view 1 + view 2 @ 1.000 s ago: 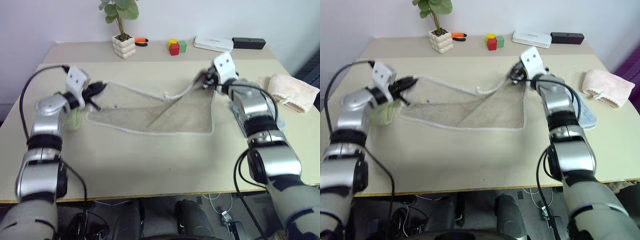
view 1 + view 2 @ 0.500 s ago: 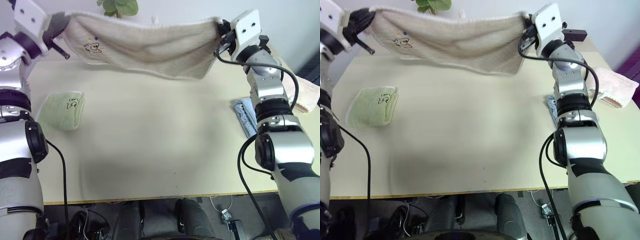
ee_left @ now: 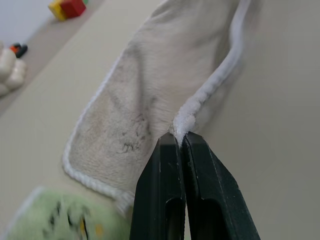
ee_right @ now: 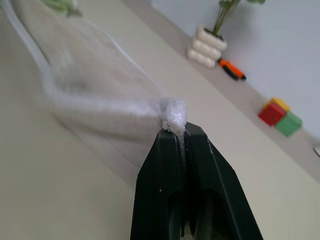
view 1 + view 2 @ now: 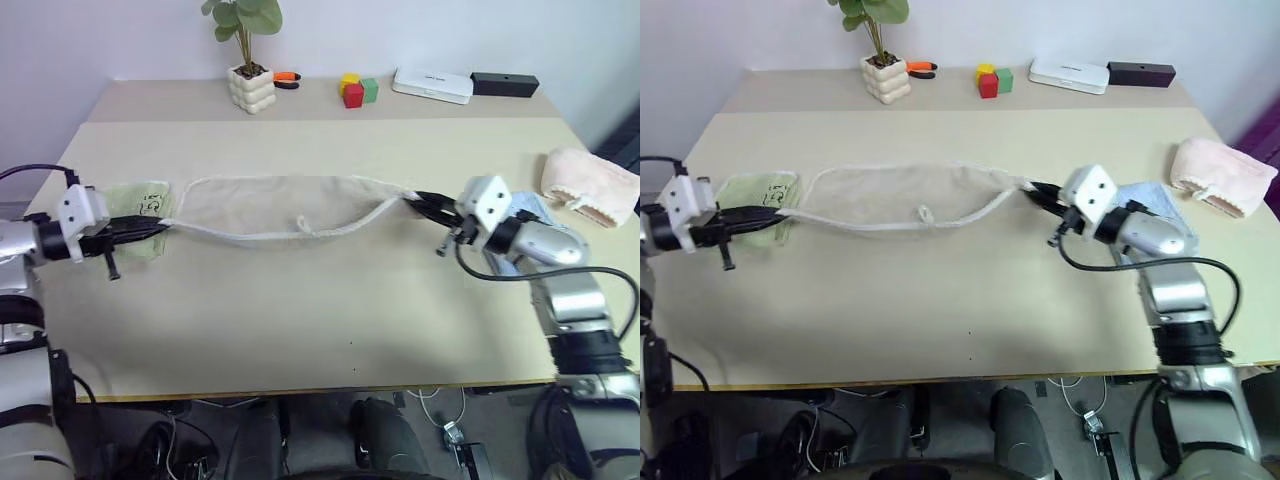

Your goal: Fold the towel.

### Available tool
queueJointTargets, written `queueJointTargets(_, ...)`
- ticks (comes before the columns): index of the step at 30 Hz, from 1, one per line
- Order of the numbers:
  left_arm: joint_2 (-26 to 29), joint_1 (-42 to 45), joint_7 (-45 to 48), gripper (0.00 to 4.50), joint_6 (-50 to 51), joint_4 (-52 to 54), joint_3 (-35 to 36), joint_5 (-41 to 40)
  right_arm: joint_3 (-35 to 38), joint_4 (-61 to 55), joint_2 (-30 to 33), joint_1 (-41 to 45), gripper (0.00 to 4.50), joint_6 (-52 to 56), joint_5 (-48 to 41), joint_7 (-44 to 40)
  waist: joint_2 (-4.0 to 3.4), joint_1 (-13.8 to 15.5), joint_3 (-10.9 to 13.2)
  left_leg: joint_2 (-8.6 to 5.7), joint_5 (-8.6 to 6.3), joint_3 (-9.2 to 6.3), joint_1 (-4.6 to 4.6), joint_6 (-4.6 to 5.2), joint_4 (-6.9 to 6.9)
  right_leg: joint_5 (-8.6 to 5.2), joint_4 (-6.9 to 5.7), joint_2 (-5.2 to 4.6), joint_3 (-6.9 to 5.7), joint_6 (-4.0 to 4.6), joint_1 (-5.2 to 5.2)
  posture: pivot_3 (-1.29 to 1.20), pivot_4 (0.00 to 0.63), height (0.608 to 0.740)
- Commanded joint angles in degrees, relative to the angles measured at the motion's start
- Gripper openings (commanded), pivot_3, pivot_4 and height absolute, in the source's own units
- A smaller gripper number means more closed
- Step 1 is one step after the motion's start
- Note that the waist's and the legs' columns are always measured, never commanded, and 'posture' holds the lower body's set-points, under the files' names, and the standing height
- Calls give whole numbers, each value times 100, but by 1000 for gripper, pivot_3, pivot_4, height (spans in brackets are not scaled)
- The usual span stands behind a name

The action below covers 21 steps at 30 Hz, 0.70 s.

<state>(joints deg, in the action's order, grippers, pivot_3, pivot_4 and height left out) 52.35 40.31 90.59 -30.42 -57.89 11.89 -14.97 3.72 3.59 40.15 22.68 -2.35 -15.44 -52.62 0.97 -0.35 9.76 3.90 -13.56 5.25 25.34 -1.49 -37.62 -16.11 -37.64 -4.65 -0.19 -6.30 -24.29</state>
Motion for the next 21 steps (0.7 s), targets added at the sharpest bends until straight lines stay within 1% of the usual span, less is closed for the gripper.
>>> queueJointTargets(1,267,-265,177,0,245,493,28,-329,195,-327,351,-358,17,-195,-228,-571,-1,-15,-1,0,-1,-1,0,2,-7,0,-4,0,0,0,2,0,150,735)
queueJointTargets(5,463,-853,191,0,299,872,-101,-552,178,-583,633,-839,17,-192,-406,-1096,-1,-43,-1,1,-5,-1,-2,8,-11,0,-9,-1,1,1,3,0,150,735)
queueJointTargets(8,685,-1341,191,0,469,1187,-240,-847,243,-748,778,-1132,17,-206,-413,-1250,-1,-45,-1,3,-5,-2,-3,8,-18,-1,-20,1,1,1,1,0,150,735)
queueJointTargets(9,730,-1428,191,0,525,1264,-250,-925,296,-729,763,-1128,17,-242,-383,-1179,-1,-40,-1,4,-5,-2,-3,8,-22,-1,-22,1,1,1,1,0,150,735)
queueJointTargets(12,575,-1167,191,0,613,1147,-101,-920,392,-257,596,-697,17,-337,-229,-801,-1,-7,-1,3,-6,-3,-2,9,-38,-1,-34,-1,1,2,2,0,150,735)
queueJointTargets(14,525,-1047,191,0,628,1108,-138,-898,349,-57,565,-530,17,-453,-147,-749,0,20,-2,3,-6,-5,-2,10,-46,0,-36,-1,0,5,5,0,150,735)
queueJointTargets(18,132,-209,-112,0,399,529,-344,-422,111,889,266,255,17,-927,380,-254,2,85,-3,1,-7,-4,-4,11,-48,1,-36,0,0,5,8,0,150,735)
queueJointTargets(21,-31,262,-442,0,117,-35,-516,38,-60,1269,85,549,17,-1105,612,-169,2,87,-3,0,-7,-4,-2,11,-50,1,-38,1,0,4,5,0,150,735)
